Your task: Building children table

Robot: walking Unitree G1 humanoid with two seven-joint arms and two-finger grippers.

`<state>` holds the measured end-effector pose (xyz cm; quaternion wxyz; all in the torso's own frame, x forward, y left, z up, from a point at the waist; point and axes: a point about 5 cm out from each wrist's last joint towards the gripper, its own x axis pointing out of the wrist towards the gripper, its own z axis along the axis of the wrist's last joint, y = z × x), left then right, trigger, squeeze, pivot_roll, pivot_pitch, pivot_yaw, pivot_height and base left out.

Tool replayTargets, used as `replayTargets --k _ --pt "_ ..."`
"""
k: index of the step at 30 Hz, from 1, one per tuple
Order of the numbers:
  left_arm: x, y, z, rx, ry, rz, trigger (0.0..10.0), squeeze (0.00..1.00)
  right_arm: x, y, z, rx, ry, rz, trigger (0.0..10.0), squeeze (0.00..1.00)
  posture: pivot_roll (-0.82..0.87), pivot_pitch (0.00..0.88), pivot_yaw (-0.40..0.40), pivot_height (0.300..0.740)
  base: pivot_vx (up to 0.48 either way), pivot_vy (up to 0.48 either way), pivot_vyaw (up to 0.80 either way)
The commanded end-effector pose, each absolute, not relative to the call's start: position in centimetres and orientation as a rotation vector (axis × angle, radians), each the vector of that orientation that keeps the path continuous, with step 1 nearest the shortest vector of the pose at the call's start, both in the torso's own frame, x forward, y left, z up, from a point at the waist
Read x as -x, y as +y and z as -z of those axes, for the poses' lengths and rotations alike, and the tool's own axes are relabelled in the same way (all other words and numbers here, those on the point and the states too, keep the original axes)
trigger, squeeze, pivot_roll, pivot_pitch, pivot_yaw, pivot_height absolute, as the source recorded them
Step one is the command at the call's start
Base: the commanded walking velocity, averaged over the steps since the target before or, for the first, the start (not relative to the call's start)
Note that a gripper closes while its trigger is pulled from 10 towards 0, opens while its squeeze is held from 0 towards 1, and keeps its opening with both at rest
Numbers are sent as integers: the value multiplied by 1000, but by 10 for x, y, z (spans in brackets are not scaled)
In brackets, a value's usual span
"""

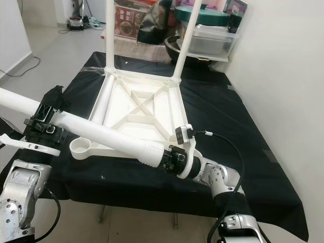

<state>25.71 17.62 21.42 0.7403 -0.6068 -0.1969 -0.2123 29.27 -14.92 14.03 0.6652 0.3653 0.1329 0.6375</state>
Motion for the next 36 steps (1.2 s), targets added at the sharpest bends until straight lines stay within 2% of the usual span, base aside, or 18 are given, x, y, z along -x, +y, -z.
replayTargets --k 1,2,3,4,5,7,8,9,10,14,17,23,27,28,29,31,32,36 --pt "-256 180 -219 1304 -477 445 9882 0 -289 -145 -138 -787 348 -1492 0 0 79 0 -138 740 0 0 0" --pt "-256 187 -220 1302 -499 414 4667 0 -290 -146 -138 -787 348 -1486 0 0 80 0 -139 740 0 0 0" --pt "-256 187 -220 1302 -499 414 4667 0 -290 -146 -138 -787 348 -1486 0 0 80 0 -139 740 0 0 0" --pt "-256 191 -220 1303 -511 395 7137 0 -290 -146 -138 -787 348 -1483 0 0 80 0 -139 740 0 0 0" --pt "-256 191 -220 1303 -511 395 7137 0 -290 -146 -138 -787 348 -1483 0 0 80 0 -139 740 0 0 0" --pt "-252 208 -221 1281 -539 364 7176 0 -288 -147 -137 -785 355 -1482 0 0 82 0 -141 740 0 0 0" --pt "-251 210 -221 1273 -542 367 2314 0 -288 -146 -136 -783 358 -1485 0 0 84 0 -142 740 0 0 0" --pt "-251 210 -222 1269 -543 370 2314 0 -287 -146 -136 -781 359 -1486 0 0 84 0 -142 740 0 0 0" --pt "-250 210 -222 1268 -542 374 0 0 -287 -146 -136 -781 361 -1488 0 0 84 0 -142 740 0 0 0" --pt "-248 202 -222 1269 -531 422 0 0 -287 -145 -136 -776 363 -1489 0 0 84 0 -141 740 0 0 0" --pt "-242 185 -226 1291 -521 515 0 0 -289 -146 -137 -755 355 -1486 0 0 77 0 -136 740 0 0 0" --pt "-240 175 -226 1299 -488 552 0 0 -292 -149 -140 -733 340 -1477 0 0 74 0 -135 740 0 0 0" --pt "-237 167 -226 1291 -450 585 0 0 -301 -149 -138 -646 330 -1386 0 0 73 0 -135 740 0 0 0" --pt "-235 167 -227 1277 -442 597 0 0 -303 -150 -134 -611 347 -1355 10000 0 73 0 -135 740 0 0 0" --pt "-234 167 -227 1268 -438 605 0 0 -304 -151 -132 -589 360 -1336 10000 714 76 0 -135 740 0 0 0" --pt "-233 167 -228 1258 -436 607 0 0 -307 -151 -129 -571 370 -1290 10000 714 76 0 -135 740 0 0 0" --pt "-232 168 -229 1250 -439 607 0 0 -309 -153 -128 -583 376 -1271 10000 1000 78 0 -136 740 0 0 0" --pt "-230 174 -234 1223 -465 596 0 0 -313 -157 -129 -586 367 -1232 10000 1000 79 0 -137 740 0 0 0"
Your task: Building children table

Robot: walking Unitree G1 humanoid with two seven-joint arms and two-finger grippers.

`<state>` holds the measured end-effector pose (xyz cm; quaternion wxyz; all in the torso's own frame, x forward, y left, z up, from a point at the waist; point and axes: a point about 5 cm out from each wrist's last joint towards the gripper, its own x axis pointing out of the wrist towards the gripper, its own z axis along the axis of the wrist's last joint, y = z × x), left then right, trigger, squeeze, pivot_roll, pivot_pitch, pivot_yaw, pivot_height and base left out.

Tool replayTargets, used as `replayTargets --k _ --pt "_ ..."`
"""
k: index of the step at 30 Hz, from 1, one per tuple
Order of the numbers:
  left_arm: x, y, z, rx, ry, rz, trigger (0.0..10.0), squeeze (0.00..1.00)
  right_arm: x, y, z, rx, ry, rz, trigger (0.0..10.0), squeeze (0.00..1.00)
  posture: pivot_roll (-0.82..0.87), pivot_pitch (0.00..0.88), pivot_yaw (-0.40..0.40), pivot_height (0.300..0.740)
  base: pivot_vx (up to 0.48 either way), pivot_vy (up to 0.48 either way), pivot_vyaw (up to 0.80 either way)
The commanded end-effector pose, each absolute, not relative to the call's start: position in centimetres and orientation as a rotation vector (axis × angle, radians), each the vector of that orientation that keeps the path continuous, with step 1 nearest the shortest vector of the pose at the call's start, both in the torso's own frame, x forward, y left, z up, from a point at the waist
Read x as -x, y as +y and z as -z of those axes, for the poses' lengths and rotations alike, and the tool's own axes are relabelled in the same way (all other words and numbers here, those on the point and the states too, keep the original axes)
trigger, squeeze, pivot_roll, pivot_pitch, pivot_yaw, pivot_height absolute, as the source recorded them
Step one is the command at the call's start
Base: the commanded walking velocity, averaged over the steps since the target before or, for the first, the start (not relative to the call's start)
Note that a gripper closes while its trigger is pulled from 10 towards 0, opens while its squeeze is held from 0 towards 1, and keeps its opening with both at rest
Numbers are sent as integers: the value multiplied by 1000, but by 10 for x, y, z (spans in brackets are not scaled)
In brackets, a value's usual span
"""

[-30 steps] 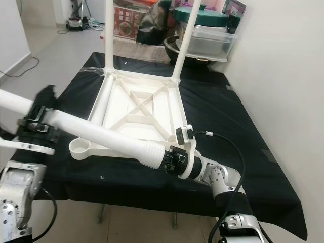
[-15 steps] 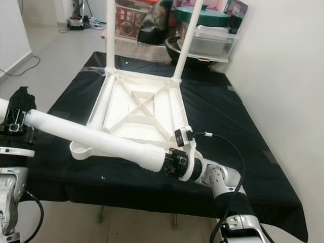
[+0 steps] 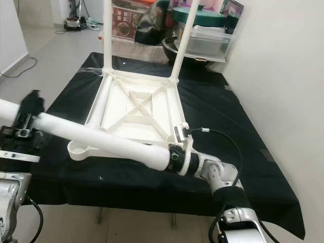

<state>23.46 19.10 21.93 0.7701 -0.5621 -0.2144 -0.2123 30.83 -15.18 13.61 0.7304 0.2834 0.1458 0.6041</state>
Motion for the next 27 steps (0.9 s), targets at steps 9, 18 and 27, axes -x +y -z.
replayTargets --k 9,18,27 --pt "-219 213 -245 1116 -585 467 0 0 -317 -218 -133 -592 355 -1054 10000 1000 84 0 -143 740 0 0 0" --pt "-216 224 -240 1081 -579 438 0 0 -315 -265 -146 -533 325 -933 10000 988 57 0 -128 740 0 0 0" --pt "-230 190 -231 988 -401 586 0 0 -366 -222 -245 -440 6 -956 10000 0 57 0 -110 740 0 0 0"
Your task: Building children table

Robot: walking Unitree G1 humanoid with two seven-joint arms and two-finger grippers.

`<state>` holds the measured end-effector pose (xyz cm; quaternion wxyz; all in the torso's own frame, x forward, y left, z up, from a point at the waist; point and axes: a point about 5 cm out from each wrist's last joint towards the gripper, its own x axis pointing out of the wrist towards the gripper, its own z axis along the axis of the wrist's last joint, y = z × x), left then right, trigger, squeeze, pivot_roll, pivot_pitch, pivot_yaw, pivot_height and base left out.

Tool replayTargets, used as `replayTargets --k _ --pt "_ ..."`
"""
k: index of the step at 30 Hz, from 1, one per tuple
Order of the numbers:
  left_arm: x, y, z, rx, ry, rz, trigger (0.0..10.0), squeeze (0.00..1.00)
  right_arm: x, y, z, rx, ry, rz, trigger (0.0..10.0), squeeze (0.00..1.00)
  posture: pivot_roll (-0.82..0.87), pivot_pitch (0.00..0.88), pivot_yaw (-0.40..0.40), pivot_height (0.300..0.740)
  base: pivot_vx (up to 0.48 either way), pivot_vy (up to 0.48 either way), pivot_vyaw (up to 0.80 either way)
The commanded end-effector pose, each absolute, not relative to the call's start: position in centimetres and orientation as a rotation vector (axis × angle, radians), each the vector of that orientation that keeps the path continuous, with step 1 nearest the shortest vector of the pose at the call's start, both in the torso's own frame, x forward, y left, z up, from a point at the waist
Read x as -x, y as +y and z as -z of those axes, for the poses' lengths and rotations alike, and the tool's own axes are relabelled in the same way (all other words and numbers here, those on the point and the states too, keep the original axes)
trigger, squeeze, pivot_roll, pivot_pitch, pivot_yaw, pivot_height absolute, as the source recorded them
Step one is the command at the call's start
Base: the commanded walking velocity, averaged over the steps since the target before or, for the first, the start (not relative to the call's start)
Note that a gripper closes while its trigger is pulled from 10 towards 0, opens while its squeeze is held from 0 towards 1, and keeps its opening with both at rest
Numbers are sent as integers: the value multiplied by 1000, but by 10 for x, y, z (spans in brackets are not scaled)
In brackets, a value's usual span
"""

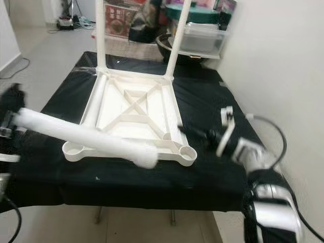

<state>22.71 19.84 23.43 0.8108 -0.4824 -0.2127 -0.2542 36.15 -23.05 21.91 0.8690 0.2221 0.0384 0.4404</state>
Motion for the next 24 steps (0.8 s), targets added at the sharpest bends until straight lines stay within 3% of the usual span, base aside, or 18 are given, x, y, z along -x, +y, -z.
replayTargets --k 1,2,4,9,12,13,24 --pt "-230 190 -231 988 -401 586 0 0 -366 -222 -245 -440 6 -956 10000 0 57 0 -110 740 0 0 0" --pt "-230 190 -231 988 -401 586 0 0 -366 -222 -245 -440 6 -956 10000 0 57 0 -110 740 0 0 0" --pt "-235 179 -223 905 -329 615 0 0 -363 -188 -273 -337 -31 -1138 10000 0 58 0 -115 740 0 0 0" --pt "-239 174 -219 834 -291 615 0 0 -344 -155 -275 -207 23 -1370 10000 0 68 0 -124 740 0 0 0" --pt "-237 172 -219 806 -285 616 0 0 -324 -138 -260 -135 137 -1543 10000 0 70 0 -127 740 0 0 0" --pt "-235 170 -216 804 -277 620 0 0 -309 -129 -239 -66 266 -1647 10000 0 68 0 -130 740 0 0 0" --pt "-236 164 -214 786 -274 640 0 0 -312 -111 -209 42 437 -1577 10000 0 67 0 -135 740 0 0 0"
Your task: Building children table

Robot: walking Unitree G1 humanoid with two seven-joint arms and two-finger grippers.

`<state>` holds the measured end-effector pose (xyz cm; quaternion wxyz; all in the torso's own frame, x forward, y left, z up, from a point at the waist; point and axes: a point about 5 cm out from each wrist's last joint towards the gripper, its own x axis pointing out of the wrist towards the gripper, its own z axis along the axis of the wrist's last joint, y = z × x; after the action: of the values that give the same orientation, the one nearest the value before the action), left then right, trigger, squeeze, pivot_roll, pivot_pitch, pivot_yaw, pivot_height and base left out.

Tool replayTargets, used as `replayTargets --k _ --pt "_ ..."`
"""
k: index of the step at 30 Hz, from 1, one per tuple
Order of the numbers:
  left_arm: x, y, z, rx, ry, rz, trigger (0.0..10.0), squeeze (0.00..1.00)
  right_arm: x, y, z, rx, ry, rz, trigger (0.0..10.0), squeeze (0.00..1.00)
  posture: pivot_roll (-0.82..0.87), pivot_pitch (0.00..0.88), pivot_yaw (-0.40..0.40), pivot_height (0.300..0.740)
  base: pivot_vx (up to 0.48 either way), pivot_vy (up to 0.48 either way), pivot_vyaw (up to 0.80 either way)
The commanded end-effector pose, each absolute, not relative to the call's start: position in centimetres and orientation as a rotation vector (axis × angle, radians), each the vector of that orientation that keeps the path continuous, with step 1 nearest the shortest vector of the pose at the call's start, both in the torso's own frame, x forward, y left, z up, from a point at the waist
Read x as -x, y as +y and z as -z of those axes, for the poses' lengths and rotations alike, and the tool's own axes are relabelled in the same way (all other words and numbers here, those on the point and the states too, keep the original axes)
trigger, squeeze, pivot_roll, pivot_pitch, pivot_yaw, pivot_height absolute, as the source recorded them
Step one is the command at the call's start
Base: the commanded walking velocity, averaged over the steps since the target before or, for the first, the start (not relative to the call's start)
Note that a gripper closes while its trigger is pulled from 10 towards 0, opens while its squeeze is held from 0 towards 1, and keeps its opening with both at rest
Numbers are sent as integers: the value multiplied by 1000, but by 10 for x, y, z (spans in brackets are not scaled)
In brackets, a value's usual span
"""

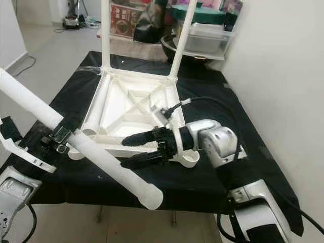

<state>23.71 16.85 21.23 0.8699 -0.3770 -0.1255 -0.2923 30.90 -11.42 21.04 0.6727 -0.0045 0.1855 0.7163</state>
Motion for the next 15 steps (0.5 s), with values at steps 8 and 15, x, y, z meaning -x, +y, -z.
replayTargets --k 8,15 --pt "-237 156 -215 783 -269 669 0 0 -314 -90 -191 127 481 -1472 10000 0 74 0 -134 740 0 0 0" --pt "-240 152 -215 779 -259 690 0 0 -301 -73 -186 116 511 -1533 10000 0 73 0 -130 740 0 0 0"
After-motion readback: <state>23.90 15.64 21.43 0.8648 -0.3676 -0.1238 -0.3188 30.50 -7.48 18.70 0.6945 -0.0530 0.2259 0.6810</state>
